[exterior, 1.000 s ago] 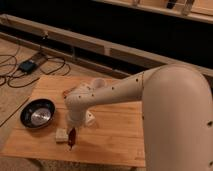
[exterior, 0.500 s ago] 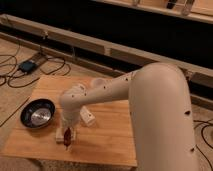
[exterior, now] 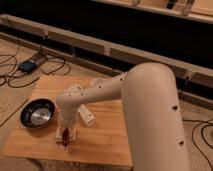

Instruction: Place the pepper on the white sponge

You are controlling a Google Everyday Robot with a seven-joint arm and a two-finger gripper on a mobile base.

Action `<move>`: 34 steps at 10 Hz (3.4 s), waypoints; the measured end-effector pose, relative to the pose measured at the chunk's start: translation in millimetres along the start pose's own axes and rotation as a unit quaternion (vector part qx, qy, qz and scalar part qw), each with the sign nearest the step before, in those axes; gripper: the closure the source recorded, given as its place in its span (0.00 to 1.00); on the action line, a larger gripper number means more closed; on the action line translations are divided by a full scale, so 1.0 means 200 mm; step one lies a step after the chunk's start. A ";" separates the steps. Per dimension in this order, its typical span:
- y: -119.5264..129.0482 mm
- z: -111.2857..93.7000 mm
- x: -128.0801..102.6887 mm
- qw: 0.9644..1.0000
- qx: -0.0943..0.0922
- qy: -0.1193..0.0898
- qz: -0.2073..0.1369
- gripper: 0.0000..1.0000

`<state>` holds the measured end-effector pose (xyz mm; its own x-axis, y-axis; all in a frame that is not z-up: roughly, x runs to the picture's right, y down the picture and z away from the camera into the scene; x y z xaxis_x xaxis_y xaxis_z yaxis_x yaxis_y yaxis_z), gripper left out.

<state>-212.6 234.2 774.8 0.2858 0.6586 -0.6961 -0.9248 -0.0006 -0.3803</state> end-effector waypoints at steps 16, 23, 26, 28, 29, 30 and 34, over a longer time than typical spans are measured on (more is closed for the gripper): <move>0.01 0.02 -0.08 1.000 0.001 -0.008 0.001 0.31; -0.09 -0.17 -0.19 0.998 0.004 -0.058 0.022 0.31; -0.14 -0.23 -0.19 0.997 0.016 -0.070 0.017 0.31; -0.16 -0.27 -0.19 0.997 0.020 -0.075 0.014 0.31; -0.18 -0.29 -0.19 0.997 0.020 -0.077 0.017 0.31; -0.20 -0.30 -0.19 0.997 0.014 -0.077 0.023 0.31; -0.19 -0.30 -0.19 0.997 0.013 -0.076 0.023 0.31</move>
<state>-172.7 164.2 780.2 0.2028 0.7652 -0.6110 -0.9430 -0.0156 -0.3326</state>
